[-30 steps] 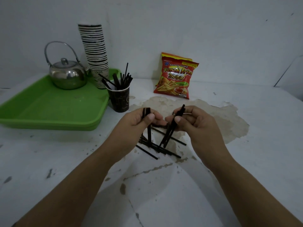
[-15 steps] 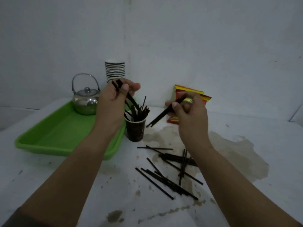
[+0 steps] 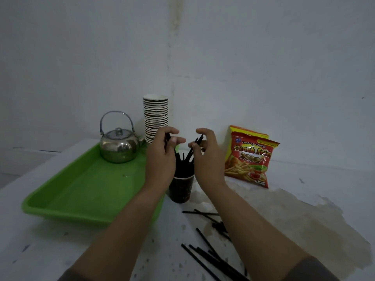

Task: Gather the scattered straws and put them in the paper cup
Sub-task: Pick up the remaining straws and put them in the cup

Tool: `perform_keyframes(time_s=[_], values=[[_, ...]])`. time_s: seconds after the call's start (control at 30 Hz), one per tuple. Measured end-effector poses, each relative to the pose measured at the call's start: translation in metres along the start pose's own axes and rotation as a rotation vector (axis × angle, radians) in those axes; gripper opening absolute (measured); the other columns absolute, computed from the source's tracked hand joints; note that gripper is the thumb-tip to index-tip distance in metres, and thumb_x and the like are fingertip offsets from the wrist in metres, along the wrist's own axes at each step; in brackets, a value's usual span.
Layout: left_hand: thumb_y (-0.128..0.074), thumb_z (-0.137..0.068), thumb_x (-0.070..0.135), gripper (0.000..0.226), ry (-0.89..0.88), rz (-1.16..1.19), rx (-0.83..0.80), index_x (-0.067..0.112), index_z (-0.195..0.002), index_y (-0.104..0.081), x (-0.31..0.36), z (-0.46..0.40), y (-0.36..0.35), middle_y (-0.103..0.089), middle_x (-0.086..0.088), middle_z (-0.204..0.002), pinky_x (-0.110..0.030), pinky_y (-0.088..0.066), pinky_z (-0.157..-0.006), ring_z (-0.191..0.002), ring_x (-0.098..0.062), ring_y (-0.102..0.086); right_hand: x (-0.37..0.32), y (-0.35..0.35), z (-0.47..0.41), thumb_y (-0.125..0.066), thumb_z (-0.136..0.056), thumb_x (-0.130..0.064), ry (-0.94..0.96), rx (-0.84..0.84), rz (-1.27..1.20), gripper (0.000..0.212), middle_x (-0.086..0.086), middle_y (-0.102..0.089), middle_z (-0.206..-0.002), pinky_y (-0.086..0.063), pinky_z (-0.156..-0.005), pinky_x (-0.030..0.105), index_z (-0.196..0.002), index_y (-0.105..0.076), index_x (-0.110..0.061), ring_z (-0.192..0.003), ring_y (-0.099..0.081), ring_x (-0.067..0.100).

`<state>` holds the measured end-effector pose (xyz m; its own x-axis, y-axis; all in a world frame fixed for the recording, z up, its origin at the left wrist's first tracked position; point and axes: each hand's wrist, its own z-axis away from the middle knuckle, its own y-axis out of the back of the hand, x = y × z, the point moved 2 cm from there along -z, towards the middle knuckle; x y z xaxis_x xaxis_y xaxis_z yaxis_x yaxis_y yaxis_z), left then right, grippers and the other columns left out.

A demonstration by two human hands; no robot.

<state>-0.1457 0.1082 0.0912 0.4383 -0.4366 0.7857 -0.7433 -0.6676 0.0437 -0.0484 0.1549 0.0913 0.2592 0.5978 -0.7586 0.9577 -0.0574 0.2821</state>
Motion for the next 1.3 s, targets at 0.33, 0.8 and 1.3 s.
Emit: perform_keyframes(time_s=[0.33,0.8,1.3], values=[[-0.046,-0.094,0.005,0.019,0.051,-0.001,-0.003,0.019,-0.099,-0.059,-0.014,-0.005,-0.005,-0.067,0.007,-0.090,-0.006,-0.045,-0.079,-0.091,0.004,-0.061,0.014,-0.007,0.002,-0.037,-0.098,-0.014,0.020,-0.148,0.099,0.030,-0.004,-0.046,-0.140,-0.030,-0.097,0.015,-0.122,-0.055,-0.012,-0.122,-0.046,0.008],[-0.033,-0.098,0.023,0.052,0.227,0.143,-0.009,0.014,-0.061,-0.068,-0.017,-0.012,-0.019,-0.070,0.001,-0.071,-0.022,-0.046,-0.080,-0.075,-0.006,-0.065,0.009,-0.006,-0.002,-0.037,-0.096,-0.009,0.010,-0.268,0.117,0.027,0.016,-0.062,-0.104,-0.040,-0.081,0.030,-0.105,-0.062,-0.004,-0.097,-0.054,0.025],[-0.036,-0.094,0.029,0.041,0.044,0.079,0.052,0.013,-0.068,-0.065,0.042,0.014,0.009,-0.068,-0.005,-0.078,-0.022,-0.045,-0.073,-0.079,-0.019,-0.061,0.003,0.065,0.033,-0.046,-0.094,-0.014,-0.106,-0.194,-0.070,0.023,-0.006,-0.064,-0.104,-0.041,-0.080,0.013,-0.105,-0.065,-0.020,-0.100,-0.056,0.008]])
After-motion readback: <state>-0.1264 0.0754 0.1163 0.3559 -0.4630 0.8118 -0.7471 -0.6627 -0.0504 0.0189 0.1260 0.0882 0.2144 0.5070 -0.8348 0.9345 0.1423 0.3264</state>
